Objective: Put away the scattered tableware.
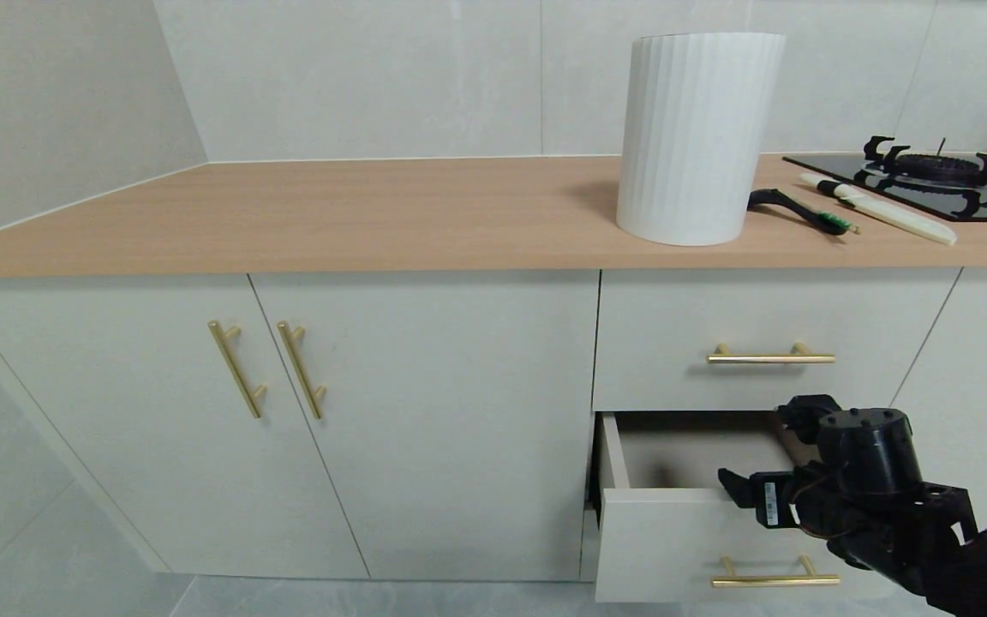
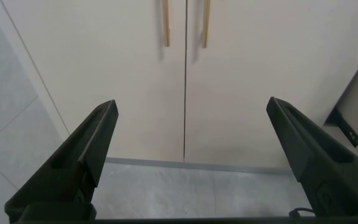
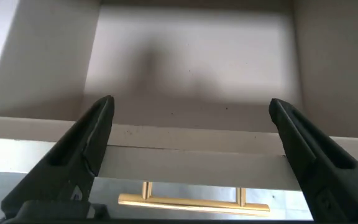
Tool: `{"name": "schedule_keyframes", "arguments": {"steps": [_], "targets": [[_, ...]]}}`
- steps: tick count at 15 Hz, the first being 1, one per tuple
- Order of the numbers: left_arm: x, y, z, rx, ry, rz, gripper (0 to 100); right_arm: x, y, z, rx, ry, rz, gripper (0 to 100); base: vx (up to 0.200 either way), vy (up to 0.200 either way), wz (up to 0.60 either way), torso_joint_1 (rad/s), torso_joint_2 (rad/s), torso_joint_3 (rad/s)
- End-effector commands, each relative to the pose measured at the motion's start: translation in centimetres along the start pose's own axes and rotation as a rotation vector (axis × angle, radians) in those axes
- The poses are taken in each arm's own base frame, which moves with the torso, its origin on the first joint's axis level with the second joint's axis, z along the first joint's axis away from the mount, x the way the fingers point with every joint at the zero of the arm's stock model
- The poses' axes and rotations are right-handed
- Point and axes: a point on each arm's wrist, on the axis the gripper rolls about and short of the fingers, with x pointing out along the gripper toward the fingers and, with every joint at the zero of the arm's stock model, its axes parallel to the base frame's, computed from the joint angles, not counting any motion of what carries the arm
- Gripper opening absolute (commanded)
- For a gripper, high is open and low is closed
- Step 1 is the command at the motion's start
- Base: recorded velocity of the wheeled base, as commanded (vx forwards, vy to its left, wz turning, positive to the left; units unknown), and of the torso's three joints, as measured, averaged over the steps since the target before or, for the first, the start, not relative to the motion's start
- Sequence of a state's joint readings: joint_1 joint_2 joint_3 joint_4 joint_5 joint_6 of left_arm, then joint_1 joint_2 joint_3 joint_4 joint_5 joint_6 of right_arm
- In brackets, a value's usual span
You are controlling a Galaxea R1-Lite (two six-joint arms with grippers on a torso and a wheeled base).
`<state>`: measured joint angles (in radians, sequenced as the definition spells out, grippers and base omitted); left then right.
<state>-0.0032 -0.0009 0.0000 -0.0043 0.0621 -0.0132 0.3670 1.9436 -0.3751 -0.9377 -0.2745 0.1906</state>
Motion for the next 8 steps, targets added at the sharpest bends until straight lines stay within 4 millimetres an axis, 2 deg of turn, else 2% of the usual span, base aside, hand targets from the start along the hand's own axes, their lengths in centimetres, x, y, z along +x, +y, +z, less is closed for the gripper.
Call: {"name": "schedule_keyframes", "arguments": {"steps": [1, 4, 8], "targets": [[0.0, 0.0, 0.0, -0.001, 0.0, 0.001, 100, -0.9, -0.2, 0.1, -0.018, 0.027, 0.0, 100, 0.0, 0.0, 0.0, 0.0, 0.0, 0.0], [0.0, 0.0, 0.0, -0.001, 0.0, 0.001, 100, -2.9, -0.5, 0.3, -0.083, 0.102, 0.001, 100, 0.0, 0.0, 0.0, 0.0, 0.0, 0.0], [0.0, 0.0, 0.0, -0.001, 0.0, 0.001, 100, -4.3, -0.2, -0.4, -0.161, 0.206, 0.013, 100, 0.0, 0.0, 0.0, 0.0, 0.0, 0.0]]}}
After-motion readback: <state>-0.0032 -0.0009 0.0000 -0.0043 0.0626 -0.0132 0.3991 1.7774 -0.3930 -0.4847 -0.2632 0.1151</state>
